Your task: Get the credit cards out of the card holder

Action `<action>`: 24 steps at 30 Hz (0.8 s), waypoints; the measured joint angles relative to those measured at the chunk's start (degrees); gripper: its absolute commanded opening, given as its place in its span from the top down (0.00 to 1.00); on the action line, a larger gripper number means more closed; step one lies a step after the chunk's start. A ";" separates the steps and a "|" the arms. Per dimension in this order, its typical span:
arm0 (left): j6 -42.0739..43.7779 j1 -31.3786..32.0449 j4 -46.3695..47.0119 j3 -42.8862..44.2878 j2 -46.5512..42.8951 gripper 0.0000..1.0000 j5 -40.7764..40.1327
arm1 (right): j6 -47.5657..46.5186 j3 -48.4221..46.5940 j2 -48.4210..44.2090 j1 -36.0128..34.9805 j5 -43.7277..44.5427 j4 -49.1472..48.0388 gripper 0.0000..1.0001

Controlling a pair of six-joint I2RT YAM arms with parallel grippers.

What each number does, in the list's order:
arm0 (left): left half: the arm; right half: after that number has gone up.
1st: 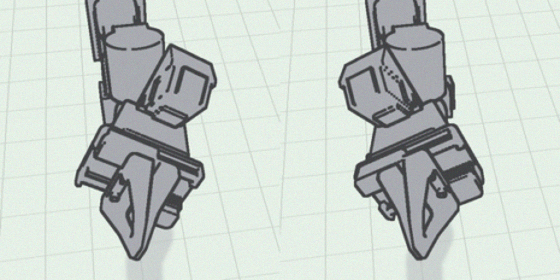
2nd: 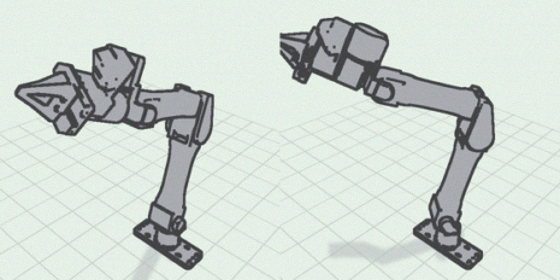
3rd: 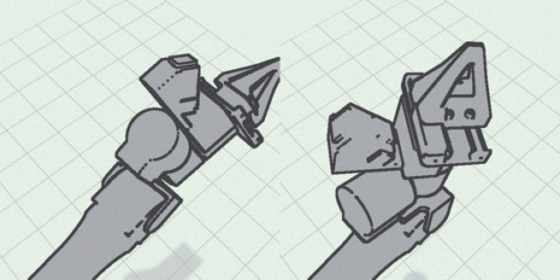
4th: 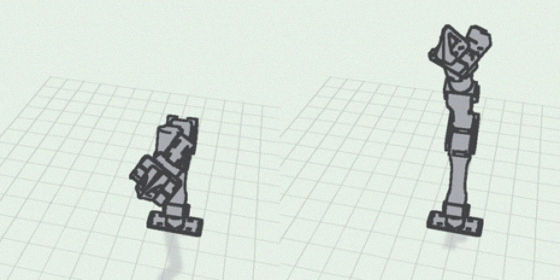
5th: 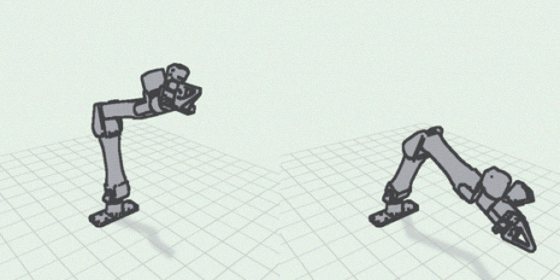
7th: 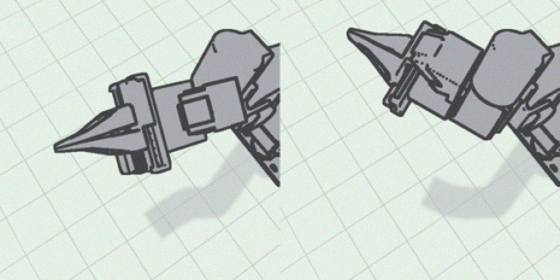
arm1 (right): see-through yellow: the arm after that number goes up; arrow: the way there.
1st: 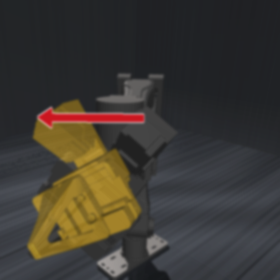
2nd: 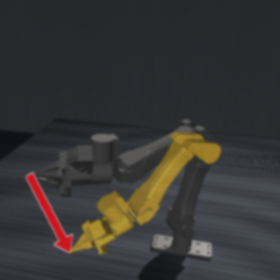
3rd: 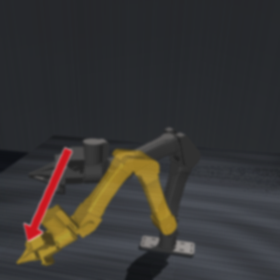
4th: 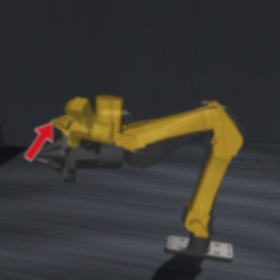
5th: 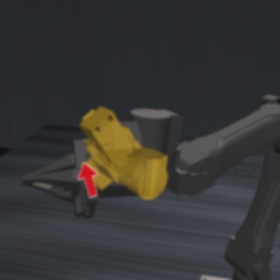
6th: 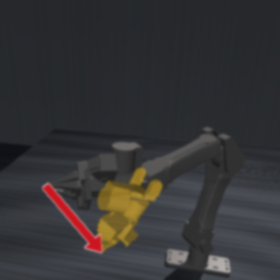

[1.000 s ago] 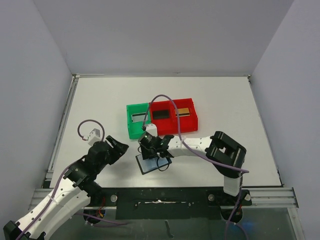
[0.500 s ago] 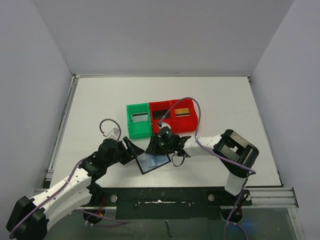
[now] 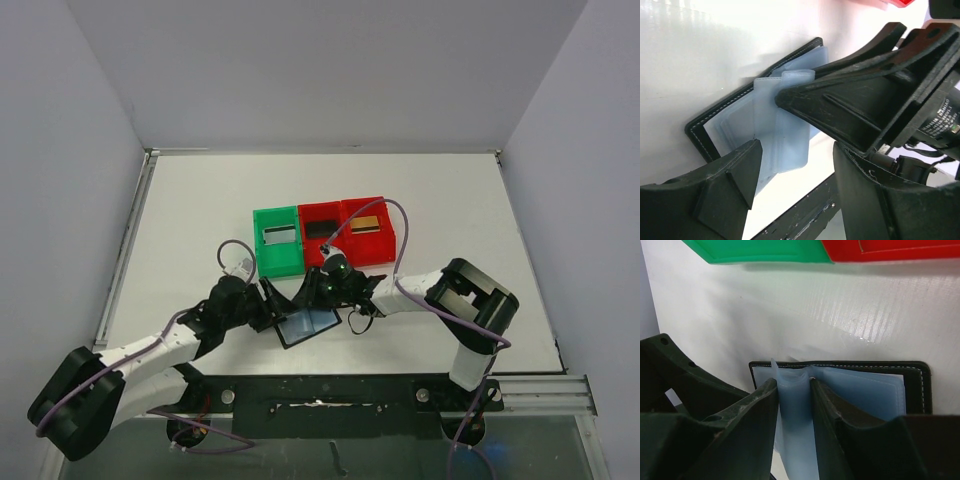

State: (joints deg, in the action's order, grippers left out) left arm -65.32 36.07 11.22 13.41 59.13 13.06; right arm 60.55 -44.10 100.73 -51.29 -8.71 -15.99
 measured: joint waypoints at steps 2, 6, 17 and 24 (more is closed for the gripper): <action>0.00 0.00 0.00 -0.09 0.61 0.42 -0.79 | 0.02 0.00 0.00 0.00 0.00 -0.04 0.66; 0.09 0.11 0.07 -0.20 1.79 0.41 -2.56 | 0.02 0.02 0.00 0.00 -0.02 -0.09 0.65; 1.18 0.26 4.72 -0.15 6.34 0.41 -1.49 | 1.09 0.09 0.31 0.59 -0.35 -1.49 0.59; -0.22 0.31 10.82 -2.40 7.34 0.40 -0.39 | 1.62 0.57 0.31 0.72 -0.52 -2.95 0.55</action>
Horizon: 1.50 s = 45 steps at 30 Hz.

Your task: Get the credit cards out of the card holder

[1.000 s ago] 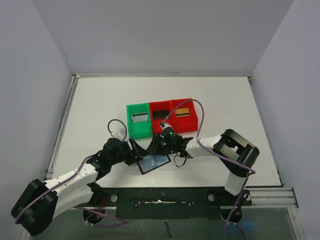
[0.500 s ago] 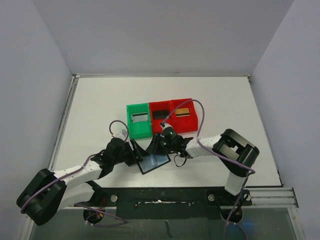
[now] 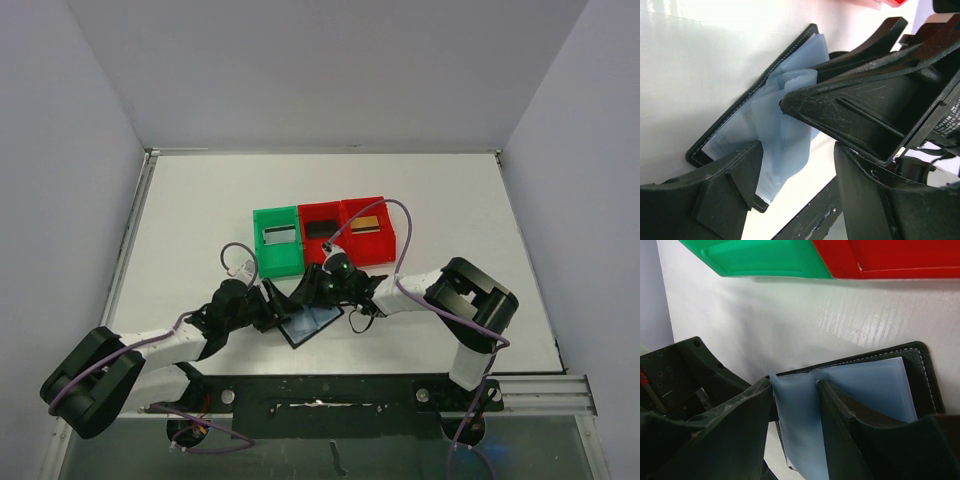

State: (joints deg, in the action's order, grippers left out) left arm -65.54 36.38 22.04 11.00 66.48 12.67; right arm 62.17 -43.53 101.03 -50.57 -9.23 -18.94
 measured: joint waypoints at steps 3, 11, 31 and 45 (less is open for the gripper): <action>-1.36 0.00 5.86 -1.75 1.73 0.40 1.51 | -0.02 0.61 0.00 0.13 -0.50 -1.51 0.55; -1.81 0.09 11.85 -2.29 4.85 0.40 3.96 | 1.36 2.89 0.11 0.85 -2.25 -6.12 0.55; -1.95 0.28 18.01 -2.21 8.59 0.43 5.38 | 8.46 11.30 -2.93 3.04 -4.83 -14.97 0.46; -1.60 0.33 21.40 1.11 14.75 0.45 10.56 | 10.29 13.57 -4.52 4.04 -3.91 -15.87 0.48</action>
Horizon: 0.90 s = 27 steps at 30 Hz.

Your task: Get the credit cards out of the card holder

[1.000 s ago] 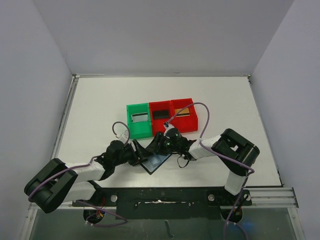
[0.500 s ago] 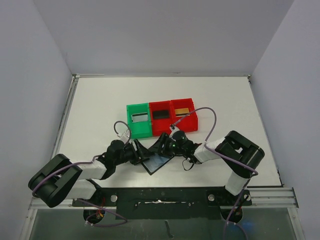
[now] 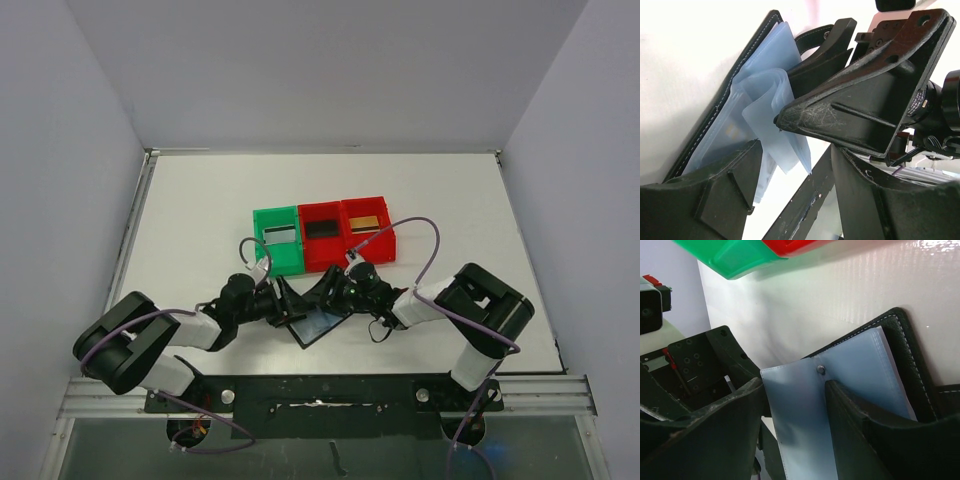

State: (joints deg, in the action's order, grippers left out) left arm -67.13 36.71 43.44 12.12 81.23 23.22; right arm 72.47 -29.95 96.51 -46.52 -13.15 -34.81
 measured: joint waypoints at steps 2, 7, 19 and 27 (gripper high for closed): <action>-0.22 0.00 1.20 0.24 1.31 0.45 0.90 | 0.00 0.02 -0.04 0.00 0.24 0.35 0.48; -0.20 0.02 2.60 1.27 2.14 0.45 2.86 | 0.07 0.59 -1.36 0.26 1.18 1.51 0.45; -0.22 0.33 4.79 5.03 5.20 0.48 5.92 | 1.49 3.82 -6.05 2.47 2.16 1.68 0.48; -0.17 0.33 6.12 6.86 8.07 0.48 8.17 | 0.81 4.26 -8.81 3.08 3.48 5.42 0.41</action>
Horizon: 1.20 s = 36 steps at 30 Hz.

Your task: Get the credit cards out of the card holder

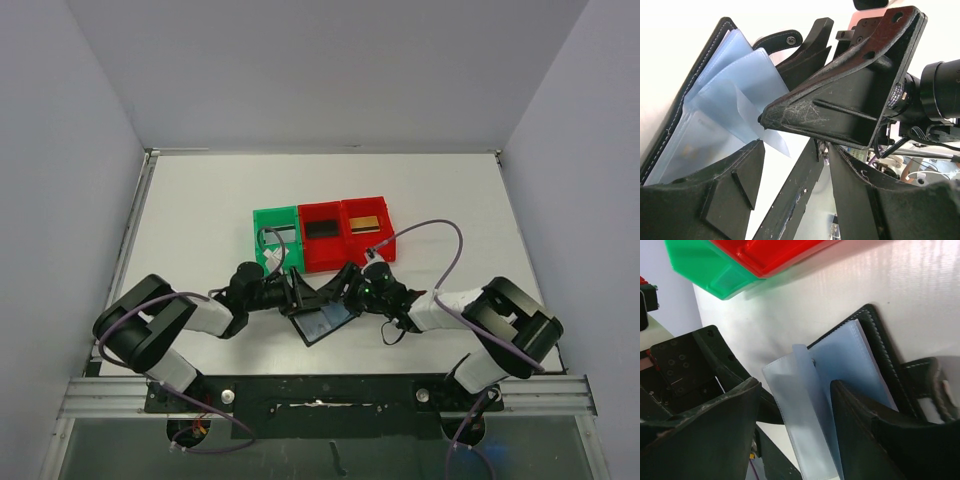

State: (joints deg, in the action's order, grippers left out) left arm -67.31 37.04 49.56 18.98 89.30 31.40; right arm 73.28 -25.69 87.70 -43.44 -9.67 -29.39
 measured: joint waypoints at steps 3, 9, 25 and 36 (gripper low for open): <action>0.00 0.04 0.17 0.76 1.36 0.48 0.59 | -1.05 -0.20 -1.75 0.02 1.70 3.87 0.39; -0.02 0.04 0.50 2.73 3.76 0.48 0.90 | -3.87 -0.83 -8.02 0.00 6.84 13.53 0.37; 0.79 1.62 -5.79 15.39 13.53 0.52 -3.32 | -3.87 5.66 -28.98 -0.52 16.28 29.83 0.51; 7.93 3.37 -24.13 18.32 7.04 0.48 -9.60 | -8.41 4.76 -27.28 -0.50 13.16 29.81 0.57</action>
State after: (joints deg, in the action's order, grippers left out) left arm -59.37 40.40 25.43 37.30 96.33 21.80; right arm 64.86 -20.93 60.42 -43.94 3.49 0.43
